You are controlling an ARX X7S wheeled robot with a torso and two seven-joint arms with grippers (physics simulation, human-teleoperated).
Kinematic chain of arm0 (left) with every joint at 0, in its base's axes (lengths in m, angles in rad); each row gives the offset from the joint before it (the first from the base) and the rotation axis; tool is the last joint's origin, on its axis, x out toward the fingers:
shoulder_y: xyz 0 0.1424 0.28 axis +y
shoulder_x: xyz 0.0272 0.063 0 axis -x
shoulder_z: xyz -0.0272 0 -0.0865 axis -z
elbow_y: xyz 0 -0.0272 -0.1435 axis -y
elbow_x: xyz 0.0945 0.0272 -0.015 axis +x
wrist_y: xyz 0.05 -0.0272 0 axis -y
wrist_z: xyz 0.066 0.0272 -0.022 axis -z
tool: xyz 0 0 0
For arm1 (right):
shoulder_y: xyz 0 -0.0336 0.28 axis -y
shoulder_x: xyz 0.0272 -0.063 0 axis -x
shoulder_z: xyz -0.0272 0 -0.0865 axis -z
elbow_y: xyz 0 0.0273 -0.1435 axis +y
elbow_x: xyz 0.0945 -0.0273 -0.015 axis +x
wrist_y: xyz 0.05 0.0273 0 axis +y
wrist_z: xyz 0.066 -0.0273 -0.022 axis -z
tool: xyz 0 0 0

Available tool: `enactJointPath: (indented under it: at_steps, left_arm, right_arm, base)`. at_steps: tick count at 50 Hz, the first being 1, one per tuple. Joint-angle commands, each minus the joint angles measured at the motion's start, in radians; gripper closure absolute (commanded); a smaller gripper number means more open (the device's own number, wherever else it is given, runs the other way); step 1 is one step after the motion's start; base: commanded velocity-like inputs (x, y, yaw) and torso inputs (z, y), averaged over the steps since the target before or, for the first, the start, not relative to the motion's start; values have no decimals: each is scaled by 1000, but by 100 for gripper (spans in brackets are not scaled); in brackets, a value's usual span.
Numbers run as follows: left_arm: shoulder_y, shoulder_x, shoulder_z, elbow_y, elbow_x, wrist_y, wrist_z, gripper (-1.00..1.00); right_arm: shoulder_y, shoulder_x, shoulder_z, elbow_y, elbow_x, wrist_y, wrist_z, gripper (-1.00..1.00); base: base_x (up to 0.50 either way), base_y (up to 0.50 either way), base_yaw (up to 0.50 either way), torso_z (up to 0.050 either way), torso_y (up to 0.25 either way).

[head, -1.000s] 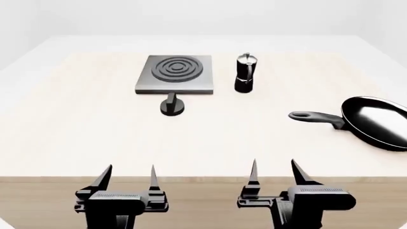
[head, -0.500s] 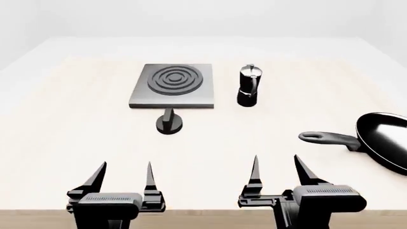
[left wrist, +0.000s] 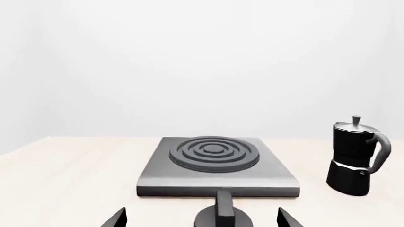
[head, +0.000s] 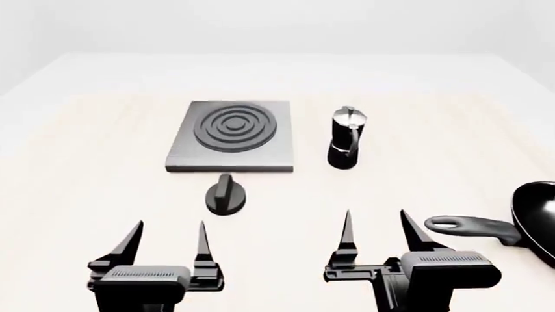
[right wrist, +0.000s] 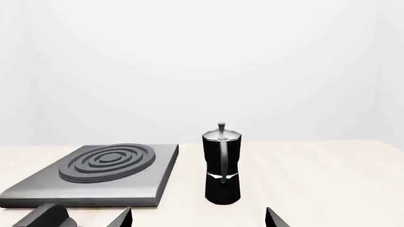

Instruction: Put the frying pan on the stove.

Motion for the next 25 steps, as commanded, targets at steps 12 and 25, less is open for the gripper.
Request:
enactJointPath:
  at_steps: [12, 25]
  left_arm:
    - [8, -24, 11, 16, -22, 1, -19, -100]
    - [7, -32, 18, 16, -27, -1, -33, -100]
  right_arm:
    - [0, 13, -23, 32, 24, -21, 17, -100]
    - [10, 30, -23, -2, 39, 21, 38, -100]
  base:
    - [304, 0, 0, 0, 0]
    - [312, 0, 0, 0, 0]
